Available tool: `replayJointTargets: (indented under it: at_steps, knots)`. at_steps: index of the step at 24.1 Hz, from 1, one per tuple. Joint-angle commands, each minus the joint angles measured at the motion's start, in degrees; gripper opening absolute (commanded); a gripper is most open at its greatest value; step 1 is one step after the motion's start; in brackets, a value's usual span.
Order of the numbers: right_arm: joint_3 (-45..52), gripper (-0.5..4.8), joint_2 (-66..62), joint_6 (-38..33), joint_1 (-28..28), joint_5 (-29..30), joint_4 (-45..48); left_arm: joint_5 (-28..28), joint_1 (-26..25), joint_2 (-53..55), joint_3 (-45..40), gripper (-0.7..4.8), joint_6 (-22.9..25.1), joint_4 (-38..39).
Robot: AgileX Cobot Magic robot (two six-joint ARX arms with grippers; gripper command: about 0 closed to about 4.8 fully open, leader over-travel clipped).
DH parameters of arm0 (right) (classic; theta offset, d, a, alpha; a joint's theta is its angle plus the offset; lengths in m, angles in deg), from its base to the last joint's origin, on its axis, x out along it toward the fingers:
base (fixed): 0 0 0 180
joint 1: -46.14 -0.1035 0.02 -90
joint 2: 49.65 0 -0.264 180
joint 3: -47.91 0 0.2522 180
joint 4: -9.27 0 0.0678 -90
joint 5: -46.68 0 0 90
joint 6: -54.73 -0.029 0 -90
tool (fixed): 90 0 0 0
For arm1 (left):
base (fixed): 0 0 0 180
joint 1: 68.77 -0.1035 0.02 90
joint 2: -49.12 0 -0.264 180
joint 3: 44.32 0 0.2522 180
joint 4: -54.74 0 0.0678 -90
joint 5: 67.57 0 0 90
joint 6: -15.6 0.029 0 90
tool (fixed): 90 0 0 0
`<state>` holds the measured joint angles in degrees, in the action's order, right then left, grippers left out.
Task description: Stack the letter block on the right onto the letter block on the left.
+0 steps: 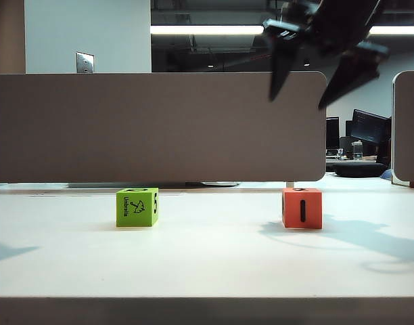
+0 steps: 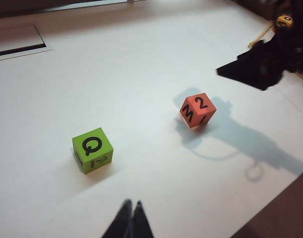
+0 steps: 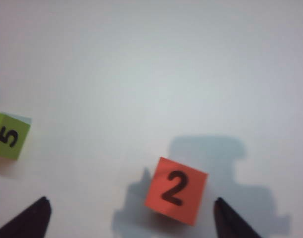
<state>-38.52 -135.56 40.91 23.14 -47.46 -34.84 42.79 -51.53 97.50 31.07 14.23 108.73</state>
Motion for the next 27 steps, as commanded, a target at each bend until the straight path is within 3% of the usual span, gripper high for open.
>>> replayJointTargets:
  at_steps: [1, 6, 14, 19, 27]
  knots:
    - [-0.48, 4.79, -2.08, -7.15, -0.09, -0.61, 2.25, 1.51, 0.0, -0.13, 0.44, -0.06, -0.37, -0.24]
    - [-0.5, 4.79, -6.8, -8.72, -0.09, -4.98, 2.4, 1.51, 0.0, -0.13, 0.44, -0.05, -0.61, -0.44]
    - [-0.48, 4.79, -12.83, -8.72, -0.13, -4.81, 3.63, 1.09, 0.0, -0.11, 0.44, -0.05, -0.81, -0.44]
    - [-0.48, 4.79, -15.21, -8.7, -0.13, -6.29, 3.39, -4.76, 0.0, -0.11, 0.44, -0.05, -0.81, -0.55]
    - [-0.48, 4.79, -19.58, -8.7, -0.13, -8.24, 3.74, -4.7, 0.0, -0.13, 0.44, -0.05, -0.79, -0.68]
